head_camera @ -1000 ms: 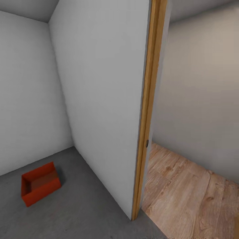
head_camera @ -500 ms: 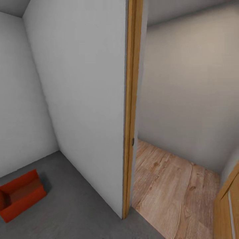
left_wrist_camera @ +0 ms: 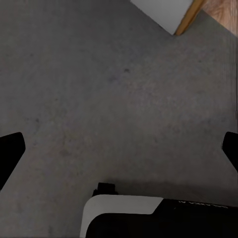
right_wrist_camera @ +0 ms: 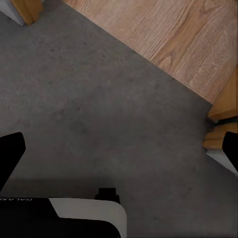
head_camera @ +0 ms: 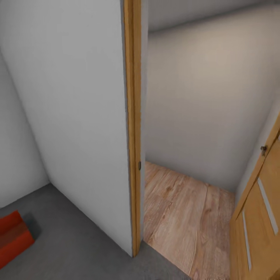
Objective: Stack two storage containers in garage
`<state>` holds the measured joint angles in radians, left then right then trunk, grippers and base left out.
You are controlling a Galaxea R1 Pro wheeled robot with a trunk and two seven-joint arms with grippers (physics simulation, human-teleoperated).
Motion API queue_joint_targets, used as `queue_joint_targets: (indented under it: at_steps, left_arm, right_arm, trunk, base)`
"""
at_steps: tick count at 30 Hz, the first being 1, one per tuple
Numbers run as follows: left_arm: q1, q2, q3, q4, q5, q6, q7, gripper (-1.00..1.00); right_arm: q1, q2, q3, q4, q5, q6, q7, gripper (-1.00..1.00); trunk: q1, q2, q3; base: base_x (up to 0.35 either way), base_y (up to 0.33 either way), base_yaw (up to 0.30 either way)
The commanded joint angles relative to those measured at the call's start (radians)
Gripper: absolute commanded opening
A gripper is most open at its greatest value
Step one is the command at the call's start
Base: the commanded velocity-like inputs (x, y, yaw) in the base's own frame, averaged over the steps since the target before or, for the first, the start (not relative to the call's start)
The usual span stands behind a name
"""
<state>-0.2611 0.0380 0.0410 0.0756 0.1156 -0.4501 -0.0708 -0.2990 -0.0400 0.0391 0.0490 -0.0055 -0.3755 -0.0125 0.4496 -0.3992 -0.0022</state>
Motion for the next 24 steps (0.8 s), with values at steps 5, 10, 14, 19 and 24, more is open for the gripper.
queue_joint_targets:
  at_steps: [5,10,14,19,24]
  left_arm:
    - [-0.001,0.000,0.004,0.004,0.009,-0.006,-0.007,1.00]
    - [-0.001,0.000,0.004,0.004,0.009,-0.006,-0.007,1.00]
    - [-0.001,0.000,0.004,0.004,0.009,-0.006,-0.007,1.00]
    - [-0.001,0.000,0.004,0.004,0.009,-0.006,-0.007,1.00]
    - [-0.001,0.000,0.004,0.004,0.009,-0.006,-0.007,1.00]
  right_arm:
    - [-0.002,0.001,0.004,0.005,-0.001,-0.007,-0.001,1.00]
    - [-0.002,0.002,0.004,0.005,-0.001,-0.007,-0.001,1.00]
    - [-0.002,0.002,0.004,0.005,-0.001,-0.007,-0.001,1.00]
    - [-0.002,0.002,0.004,0.005,-0.001,-0.007,-0.001,1.00]
    - [-0.002,0.002,0.004,0.005,-0.001,-0.007,-0.001,1.00]
  trunk:
    - [0.000,-0.001,0.000]
    - [0.000,-0.001,0.000]
    - [0.000,-0.001,0.000]
    - [0.000,-0.001,0.000]
    - [0.000,-0.001,0.000]
  base:
    - [0.000,0.000,-0.277]
    - [0.000,0.000,-0.277]
    - [0.000,0.000,-0.277]
    - [0.000,0.000,-0.277]
    - [0.000,0.000,-0.277]
